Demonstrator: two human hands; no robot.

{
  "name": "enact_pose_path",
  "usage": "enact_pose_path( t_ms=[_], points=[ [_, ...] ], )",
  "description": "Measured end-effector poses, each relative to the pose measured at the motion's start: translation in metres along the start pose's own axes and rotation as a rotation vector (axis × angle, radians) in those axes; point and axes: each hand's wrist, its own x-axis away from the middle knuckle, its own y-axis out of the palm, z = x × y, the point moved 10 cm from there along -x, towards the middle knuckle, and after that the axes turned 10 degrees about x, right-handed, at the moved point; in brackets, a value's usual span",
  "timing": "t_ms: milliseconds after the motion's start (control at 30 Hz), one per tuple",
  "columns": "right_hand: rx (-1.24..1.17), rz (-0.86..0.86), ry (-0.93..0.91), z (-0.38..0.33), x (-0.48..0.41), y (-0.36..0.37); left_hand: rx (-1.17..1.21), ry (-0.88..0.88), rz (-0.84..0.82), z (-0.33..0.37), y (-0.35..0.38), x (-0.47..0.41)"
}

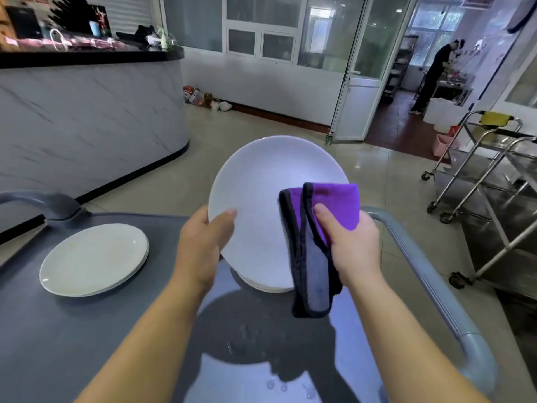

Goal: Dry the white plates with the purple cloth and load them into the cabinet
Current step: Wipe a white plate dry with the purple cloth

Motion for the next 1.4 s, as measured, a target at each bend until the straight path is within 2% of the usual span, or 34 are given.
enact_pose_path(
  t_ms=[67, 133, 267, 367, 467, 567, 700, 800, 933, 1033, 1133, 1300, 1400],
  points=[
    [0.051, -0.020, -0.090, -0.023, -0.004, -0.006, 0.032, 0.008, -0.051, 0.009, 0.003, -0.009],
    [0.037, -0.017, -0.108, -0.025, 0.001, -0.002, 0.062, 0.030, 0.000, 0.015, 0.002, -0.014],
    [-0.111, 0.090, 0.122, 0.029, 0.029, 0.015, 0.020, 0.082, 0.173, 0.010, -0.006, -0.011],
    [-0.129, 0.028, 0.220, 0.055, 0.043, 0.036, 0.092, 0.082, 0.280, -0.005, -0.009, 0.000],
    [-0.032, -0.119, 0.175, 0.053, 0.037, 0.047, 0.153, 0.093, 0.359, -0.008, -0.015, 0.006],
    [0.214, -0.171, 0.121, 0.045, 0.020, 0.036, 0.086, 0.132, 0.383, 0.001, -0.022, 0.007],
    [0.449, -0.133, 0.139, 0.041, -0.002, 0.008, -0.086, 0.191, 0.363, 0.013, -0.029, 0.004],
    [0.391, -0.066, 0.161, 0.032, -0.014, -0.006, -0.143, 0.196, 0.343, 0.014, -0.030, 0.005],
    [0.358, 0.141, -0.059, -0.014, -0.010, -0.016, -0.188, 0.181, 0.306, 0.016, -0.021, 0.009],
    [0.425, 0.177, -0.339, -0.048, 0.006, 0.005, -0.212, 0.151, 0.249, 0.010, -0.011, 0.009],
    [0.555, 0.103, -0.607, -0.059, 0.024, 0.045, -0.224, 0.147, 0.191, 0.007, 0.000, 0.010],
    [0.556, -0.011, -0.812, -0.058, 0.049, 0.074, -0.119, 0.057, 0.188, 0.000, -0.003, 0.003],
    [0.532, -0.240, -0.963, -0.053, 0.066, 0.089, 0.059, -0.014, 0.244, -0.004, -0.013, 0.000]
  ],
)
